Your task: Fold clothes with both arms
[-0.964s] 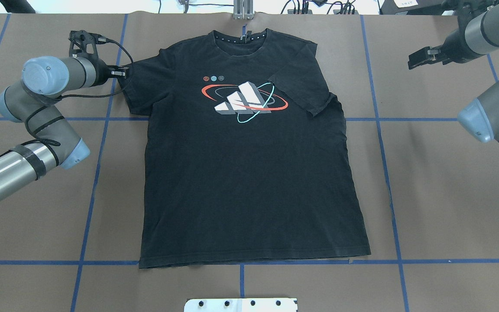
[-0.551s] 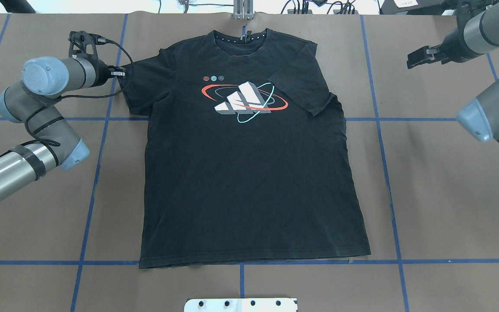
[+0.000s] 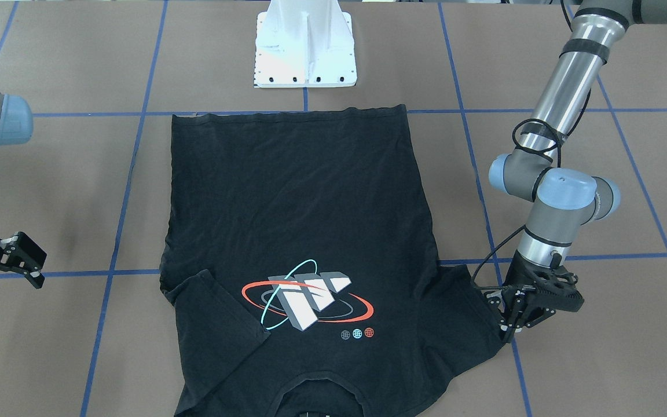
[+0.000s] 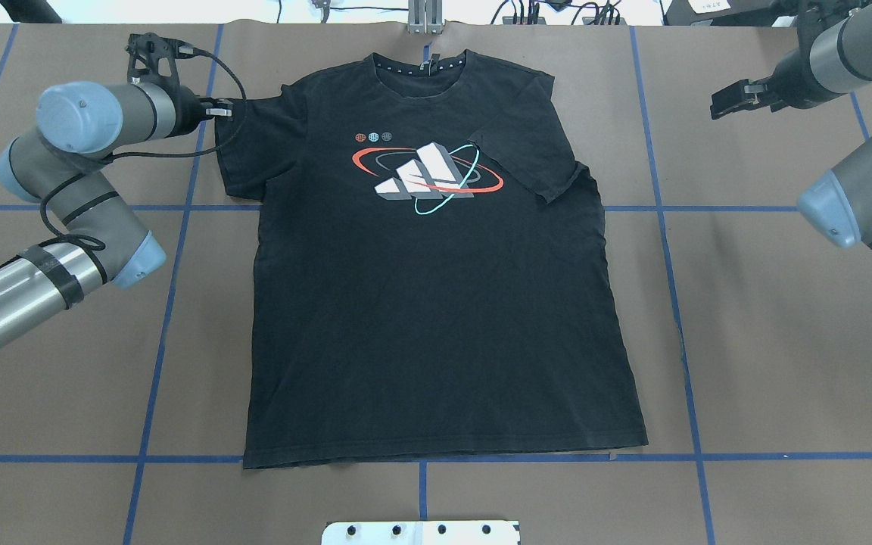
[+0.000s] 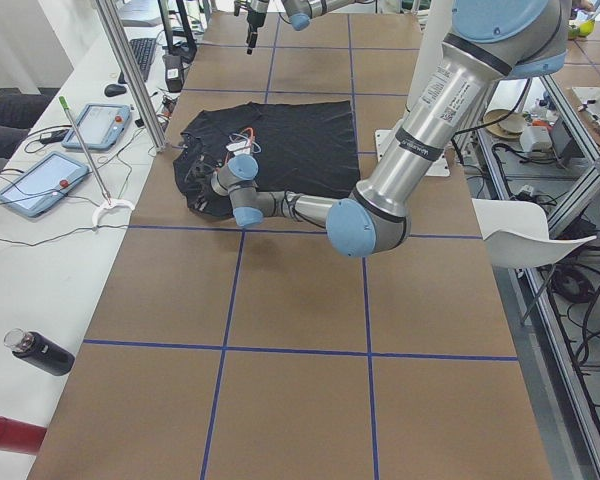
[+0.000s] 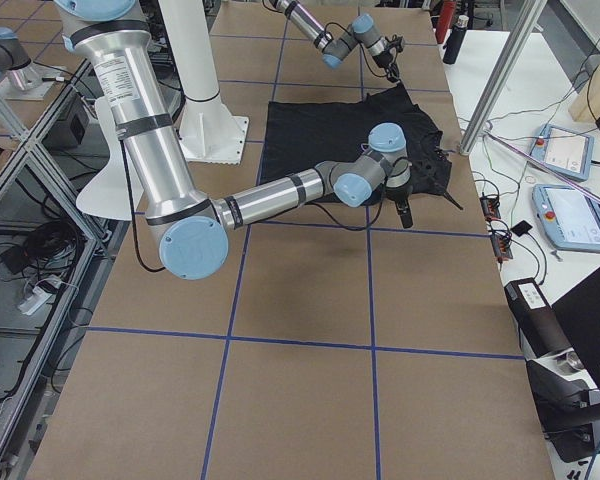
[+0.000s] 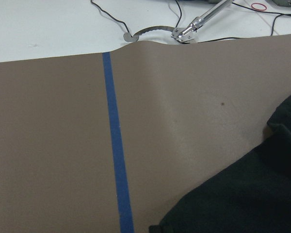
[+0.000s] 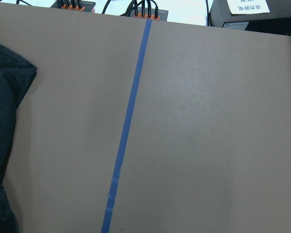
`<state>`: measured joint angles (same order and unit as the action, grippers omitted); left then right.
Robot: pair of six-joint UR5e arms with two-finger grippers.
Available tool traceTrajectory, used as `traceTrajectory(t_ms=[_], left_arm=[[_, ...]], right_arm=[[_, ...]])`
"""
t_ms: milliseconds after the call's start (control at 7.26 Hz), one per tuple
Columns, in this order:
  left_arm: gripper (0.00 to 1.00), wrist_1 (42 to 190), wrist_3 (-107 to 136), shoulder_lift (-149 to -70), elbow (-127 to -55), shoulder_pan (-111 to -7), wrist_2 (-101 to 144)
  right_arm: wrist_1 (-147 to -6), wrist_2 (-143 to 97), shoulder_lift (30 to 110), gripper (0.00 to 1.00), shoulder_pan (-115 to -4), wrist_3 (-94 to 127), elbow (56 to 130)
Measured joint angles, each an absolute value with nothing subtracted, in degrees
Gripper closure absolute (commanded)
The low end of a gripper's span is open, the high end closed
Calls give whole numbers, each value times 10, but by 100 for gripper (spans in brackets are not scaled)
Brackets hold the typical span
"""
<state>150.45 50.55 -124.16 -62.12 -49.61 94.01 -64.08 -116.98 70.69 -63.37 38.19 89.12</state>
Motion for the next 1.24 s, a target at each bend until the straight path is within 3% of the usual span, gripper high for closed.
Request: traceTrajectory(t_ms=[275, 551, 1239], left_arm=[[100, 1347, 517, -1250, -725, -494, 940], [100, 1215, 574, -1293, -766, -467, 926], [100, 1165, 650, -1432, -624, -421, 873]], right_arm=[[-641, -1170, 707, 0, -634, 384, 891], [-641, -1169, 707, 0, -634, 384, 891], [-641, -1169, 706, 0, -631, 387, 891]])
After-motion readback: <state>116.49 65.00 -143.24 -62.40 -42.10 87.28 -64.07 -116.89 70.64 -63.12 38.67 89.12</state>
